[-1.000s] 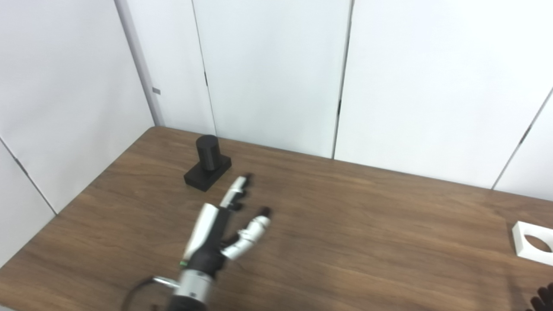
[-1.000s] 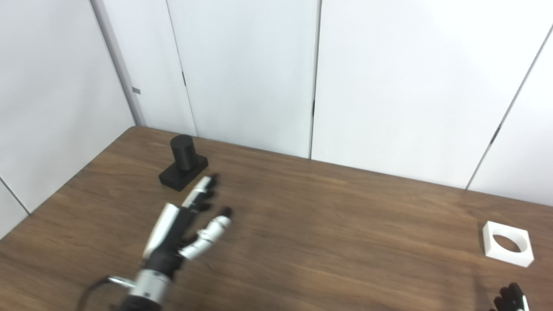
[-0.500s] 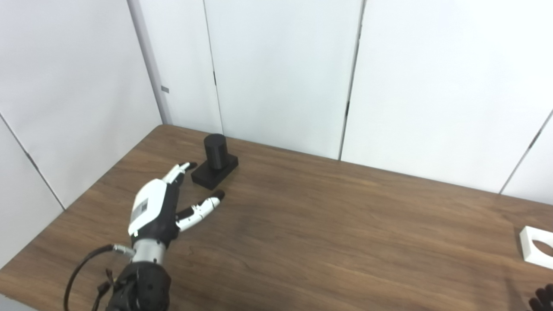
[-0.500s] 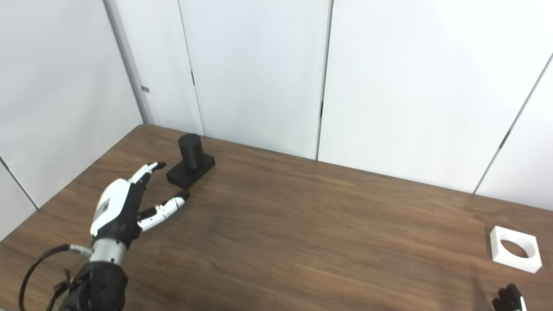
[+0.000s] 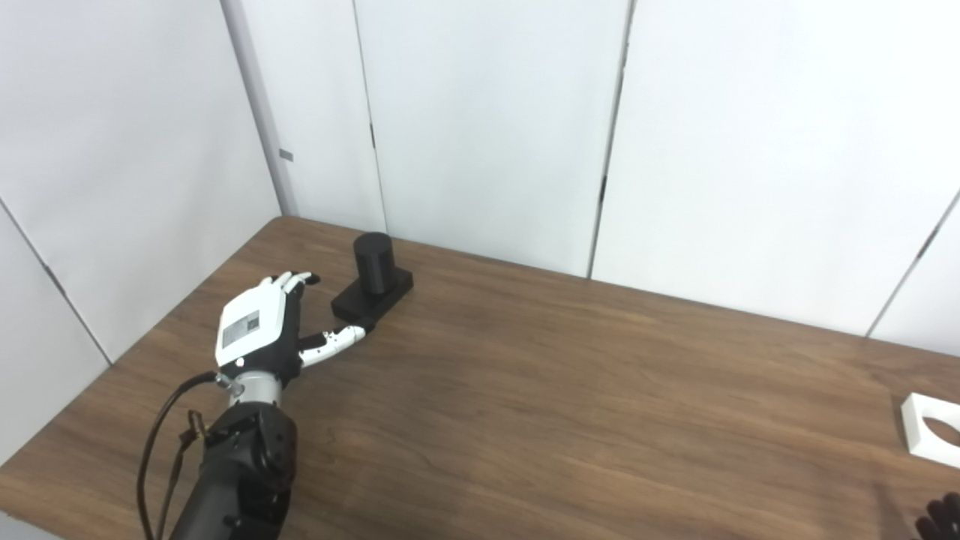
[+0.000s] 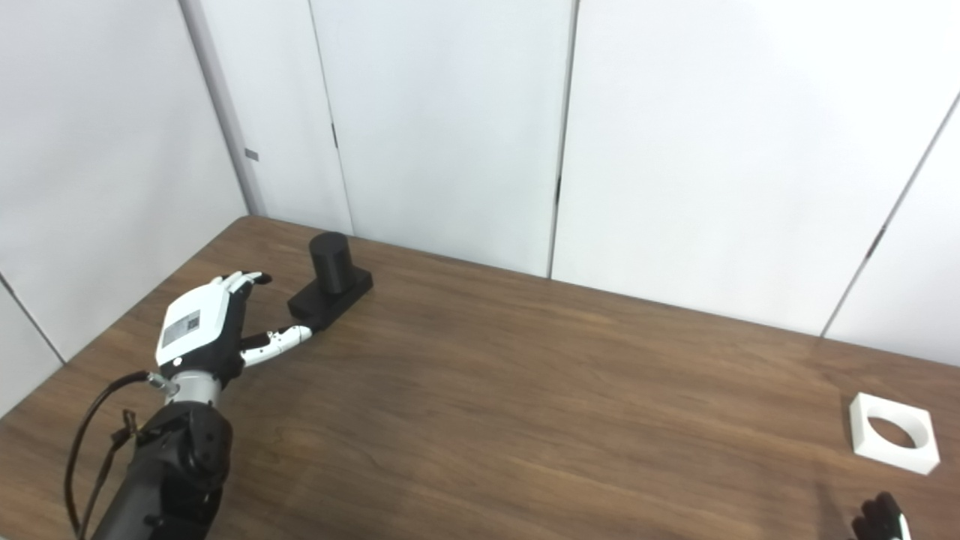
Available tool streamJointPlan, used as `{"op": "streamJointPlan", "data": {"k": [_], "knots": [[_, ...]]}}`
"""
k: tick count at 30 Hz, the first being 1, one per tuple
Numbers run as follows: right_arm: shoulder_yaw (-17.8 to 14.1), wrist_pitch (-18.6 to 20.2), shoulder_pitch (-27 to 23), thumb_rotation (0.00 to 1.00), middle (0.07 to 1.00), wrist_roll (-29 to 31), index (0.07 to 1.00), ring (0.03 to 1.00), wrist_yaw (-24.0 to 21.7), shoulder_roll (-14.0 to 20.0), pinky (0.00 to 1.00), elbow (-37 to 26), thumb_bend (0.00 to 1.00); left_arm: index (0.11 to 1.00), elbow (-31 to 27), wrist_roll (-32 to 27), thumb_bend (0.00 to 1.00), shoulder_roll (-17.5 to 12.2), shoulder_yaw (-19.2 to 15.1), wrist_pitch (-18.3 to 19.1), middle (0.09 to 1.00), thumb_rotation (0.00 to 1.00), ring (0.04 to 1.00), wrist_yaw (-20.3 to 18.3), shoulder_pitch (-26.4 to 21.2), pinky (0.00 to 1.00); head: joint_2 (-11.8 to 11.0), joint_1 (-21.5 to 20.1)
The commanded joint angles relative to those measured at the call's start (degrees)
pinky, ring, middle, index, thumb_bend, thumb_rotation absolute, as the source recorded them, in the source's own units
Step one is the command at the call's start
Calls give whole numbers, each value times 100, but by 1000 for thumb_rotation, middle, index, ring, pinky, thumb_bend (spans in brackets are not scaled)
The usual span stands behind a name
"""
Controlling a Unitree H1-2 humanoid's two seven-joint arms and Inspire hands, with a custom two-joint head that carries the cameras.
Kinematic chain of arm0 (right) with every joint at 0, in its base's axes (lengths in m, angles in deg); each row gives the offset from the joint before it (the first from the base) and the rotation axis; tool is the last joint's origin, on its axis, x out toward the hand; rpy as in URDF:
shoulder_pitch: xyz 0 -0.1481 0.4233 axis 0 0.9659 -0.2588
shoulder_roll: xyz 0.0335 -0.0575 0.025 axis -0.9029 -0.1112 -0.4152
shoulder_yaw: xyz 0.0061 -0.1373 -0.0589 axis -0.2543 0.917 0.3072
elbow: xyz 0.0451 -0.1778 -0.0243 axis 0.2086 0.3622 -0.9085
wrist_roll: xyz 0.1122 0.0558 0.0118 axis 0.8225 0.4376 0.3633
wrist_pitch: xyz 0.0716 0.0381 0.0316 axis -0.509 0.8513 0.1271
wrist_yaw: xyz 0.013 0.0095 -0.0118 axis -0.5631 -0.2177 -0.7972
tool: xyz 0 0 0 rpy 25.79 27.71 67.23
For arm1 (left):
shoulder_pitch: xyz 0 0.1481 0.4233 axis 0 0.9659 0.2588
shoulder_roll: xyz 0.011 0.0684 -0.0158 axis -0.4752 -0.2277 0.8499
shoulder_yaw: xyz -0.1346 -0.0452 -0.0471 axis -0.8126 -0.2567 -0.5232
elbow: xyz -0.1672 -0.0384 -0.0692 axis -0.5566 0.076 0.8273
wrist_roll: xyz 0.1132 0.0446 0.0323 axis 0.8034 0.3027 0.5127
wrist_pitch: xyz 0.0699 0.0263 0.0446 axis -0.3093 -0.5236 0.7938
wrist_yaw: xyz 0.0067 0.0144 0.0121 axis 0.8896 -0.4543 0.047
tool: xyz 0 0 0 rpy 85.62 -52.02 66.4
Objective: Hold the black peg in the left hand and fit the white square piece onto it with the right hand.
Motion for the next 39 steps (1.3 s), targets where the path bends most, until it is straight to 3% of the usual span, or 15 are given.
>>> {"op": "streamJointPlan", "data": {"k": [1, 6, 15, 29, 39], "knots": [[69, -38, -44, 1000, 994, -30, 1000, 1000, -32, -93, 1000, -100, 707, 830, 118, 311, 908, -287, 69, -39, 923, 710, 958, 259, -320, 991, 6, 7], [71, 33, -33, 1000, 992, -32, 1000, 1000, -14, -96, 997, -132, 724, 841, 523, 440, 933, -422, 201, -5, 951, 732, 987, 218, -544, 1000, 6, 7], [75, 41, -40, 1000, 975, -78, 1000, 997, 44, -123, 999, -138, 655, 869, 894, 781, 999, -233, 88, 7, 972, 852, 993, -169, -838, 1000, 14, -24], [50, -15, -57, 1000, 946, 20, 945, 974, 110, -178, 1000, -91, 557, 887, 1619, 1074, 982, -214, 257, 6, 967, 825, 989, -427, -1391, 1000, 4, -63], [59, -26, -48, 997, 945, -24, 937, 962, 159, -172, 990, -72, 576, 875, 2316, 1154, 980, -259, 429, 6, 958, 829, 988, -226, -1699, 1000, -6, -96]]}}
